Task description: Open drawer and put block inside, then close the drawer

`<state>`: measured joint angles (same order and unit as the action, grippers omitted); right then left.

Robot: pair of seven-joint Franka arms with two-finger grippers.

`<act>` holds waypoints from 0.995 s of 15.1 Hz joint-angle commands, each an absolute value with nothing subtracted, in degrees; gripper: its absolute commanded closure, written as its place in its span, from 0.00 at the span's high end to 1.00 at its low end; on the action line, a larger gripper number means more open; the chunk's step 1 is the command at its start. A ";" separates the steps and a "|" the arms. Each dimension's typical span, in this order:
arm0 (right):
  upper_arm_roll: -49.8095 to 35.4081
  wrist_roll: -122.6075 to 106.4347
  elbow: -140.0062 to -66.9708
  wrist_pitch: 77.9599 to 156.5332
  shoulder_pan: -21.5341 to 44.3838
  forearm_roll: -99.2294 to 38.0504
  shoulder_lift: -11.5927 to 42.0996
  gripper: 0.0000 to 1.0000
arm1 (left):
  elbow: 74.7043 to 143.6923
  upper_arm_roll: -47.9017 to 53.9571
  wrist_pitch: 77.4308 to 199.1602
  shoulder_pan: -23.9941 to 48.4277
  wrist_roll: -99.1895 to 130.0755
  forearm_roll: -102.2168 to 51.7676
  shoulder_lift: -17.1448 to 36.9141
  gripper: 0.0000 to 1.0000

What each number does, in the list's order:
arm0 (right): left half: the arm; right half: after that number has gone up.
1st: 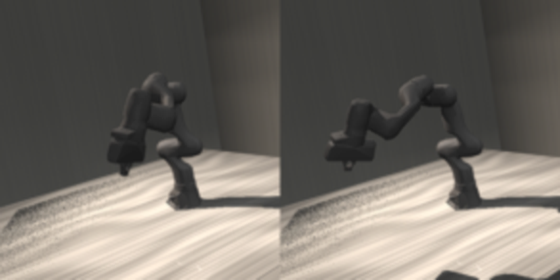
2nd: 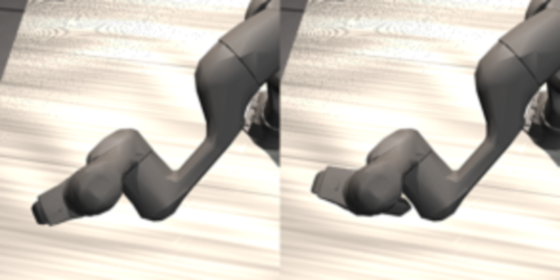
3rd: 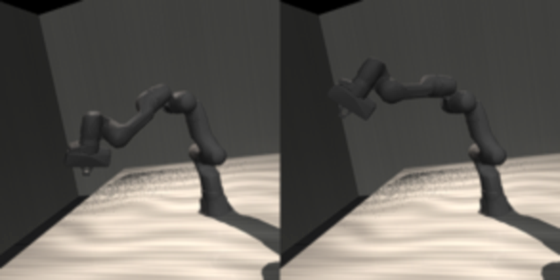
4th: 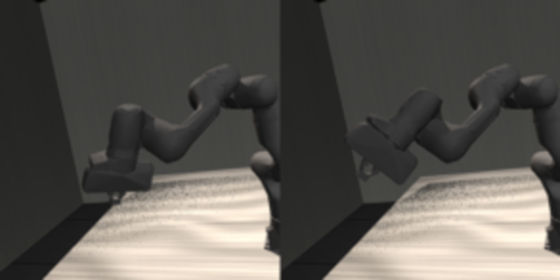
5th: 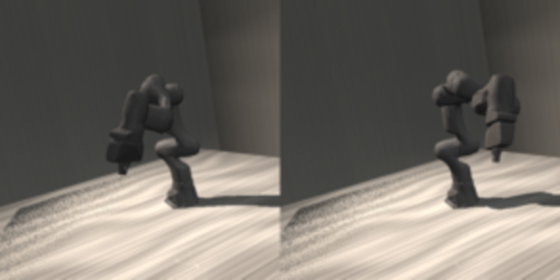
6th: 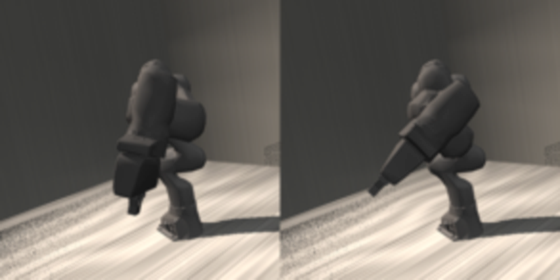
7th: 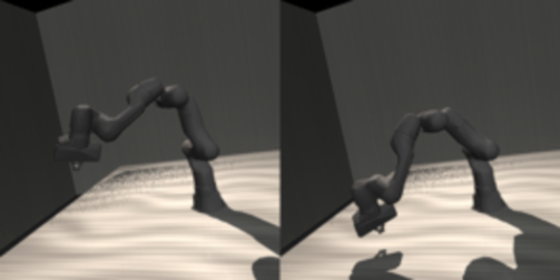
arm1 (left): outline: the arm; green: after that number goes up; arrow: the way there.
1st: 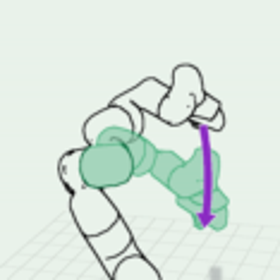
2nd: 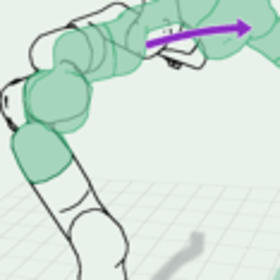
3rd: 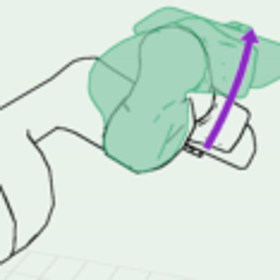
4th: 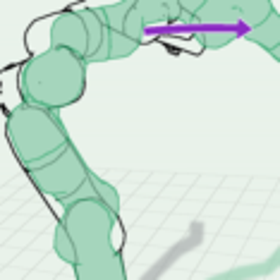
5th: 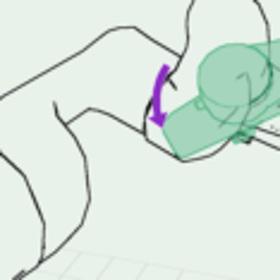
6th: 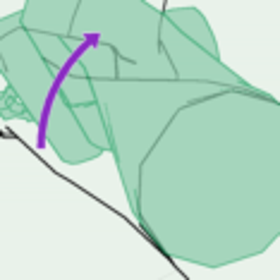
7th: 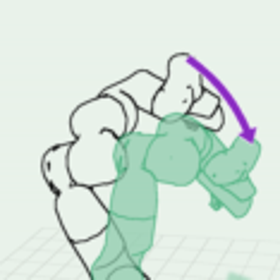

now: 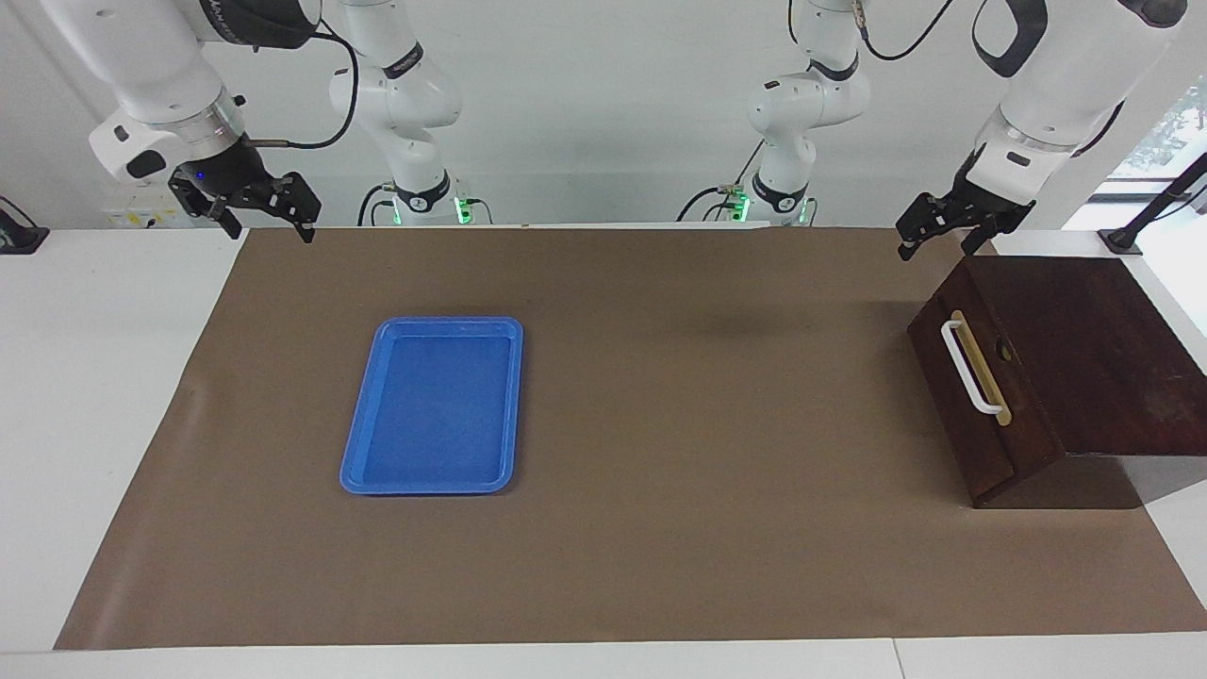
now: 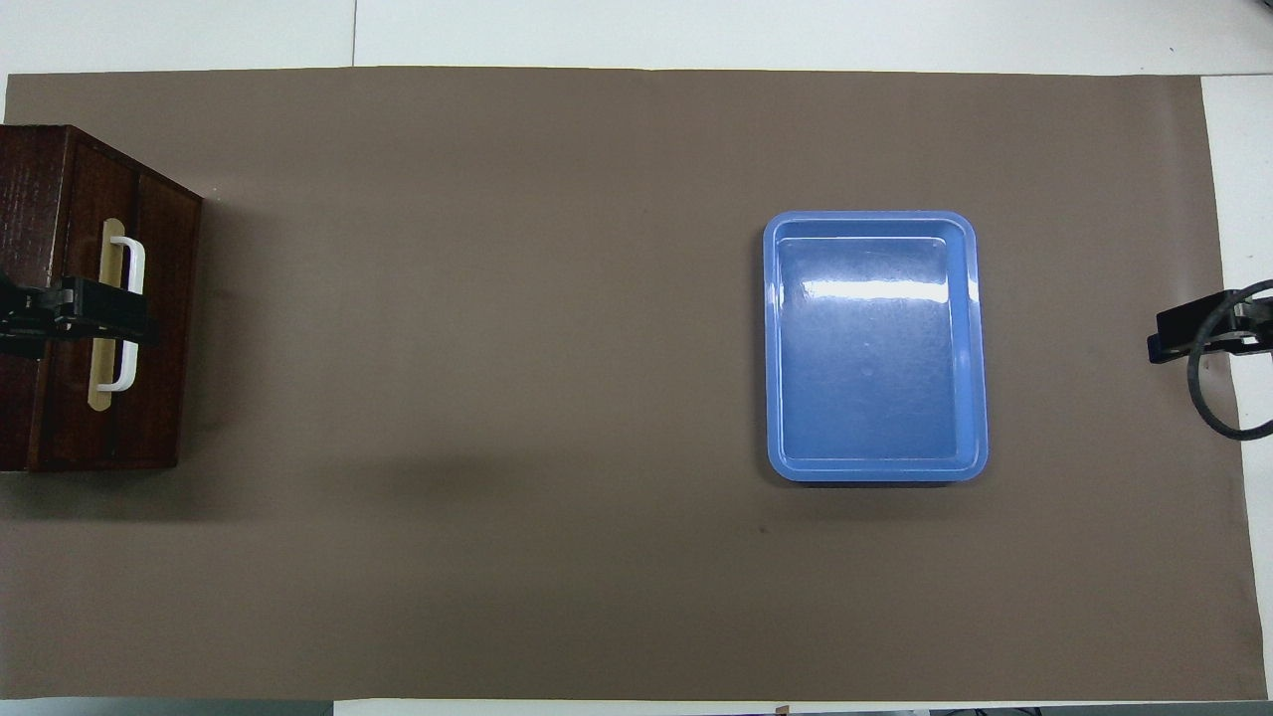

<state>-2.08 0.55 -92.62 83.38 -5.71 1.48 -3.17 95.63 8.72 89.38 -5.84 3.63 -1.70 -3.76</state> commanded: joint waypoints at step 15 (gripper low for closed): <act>-2.20 -0.09 -92.72 83.85 -6.24 1.58 -3.60 1.00 | 97.03 -0.09 85.78 4.04 0.62 -0.53 -5.36 1.00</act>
